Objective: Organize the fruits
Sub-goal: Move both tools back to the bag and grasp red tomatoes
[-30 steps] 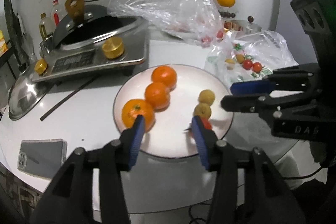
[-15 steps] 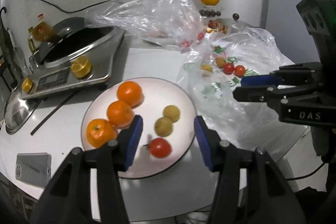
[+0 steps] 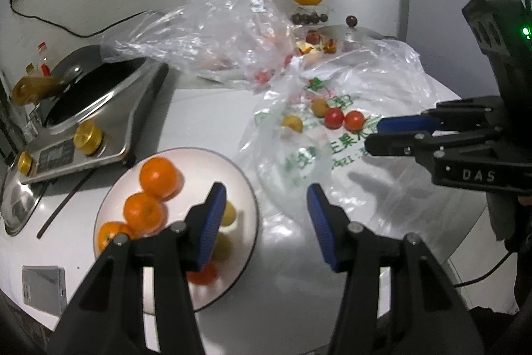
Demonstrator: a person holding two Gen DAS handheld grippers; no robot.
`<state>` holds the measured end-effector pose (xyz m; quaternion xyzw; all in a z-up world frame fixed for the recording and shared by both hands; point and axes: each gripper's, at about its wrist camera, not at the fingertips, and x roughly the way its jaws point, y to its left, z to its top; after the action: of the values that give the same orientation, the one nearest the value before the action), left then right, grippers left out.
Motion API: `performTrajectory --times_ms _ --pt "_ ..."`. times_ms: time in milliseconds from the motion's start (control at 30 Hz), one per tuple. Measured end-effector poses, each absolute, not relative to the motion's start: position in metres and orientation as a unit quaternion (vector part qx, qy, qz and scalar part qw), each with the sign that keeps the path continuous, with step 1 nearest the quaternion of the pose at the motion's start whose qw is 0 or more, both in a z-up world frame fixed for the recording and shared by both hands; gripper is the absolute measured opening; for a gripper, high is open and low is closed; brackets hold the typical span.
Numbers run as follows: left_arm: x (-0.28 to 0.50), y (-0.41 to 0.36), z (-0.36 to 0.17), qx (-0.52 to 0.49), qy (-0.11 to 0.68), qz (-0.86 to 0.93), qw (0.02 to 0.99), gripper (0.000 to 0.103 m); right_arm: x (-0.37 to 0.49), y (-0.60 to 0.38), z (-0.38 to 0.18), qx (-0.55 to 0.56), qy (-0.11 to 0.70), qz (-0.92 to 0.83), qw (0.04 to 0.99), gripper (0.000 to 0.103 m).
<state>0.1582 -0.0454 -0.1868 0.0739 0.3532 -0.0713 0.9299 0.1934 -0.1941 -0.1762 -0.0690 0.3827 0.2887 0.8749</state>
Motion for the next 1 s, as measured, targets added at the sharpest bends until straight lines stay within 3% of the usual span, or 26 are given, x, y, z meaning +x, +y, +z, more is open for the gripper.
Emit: performTrajectory --times_ms 1000 --pt "0.241 -0.098 -0.202 0.071 0.371 -0.093 0.921 0.052 0.278 -0.226 -0.201 -0.089 0.42 0.27 0.862 0.028"
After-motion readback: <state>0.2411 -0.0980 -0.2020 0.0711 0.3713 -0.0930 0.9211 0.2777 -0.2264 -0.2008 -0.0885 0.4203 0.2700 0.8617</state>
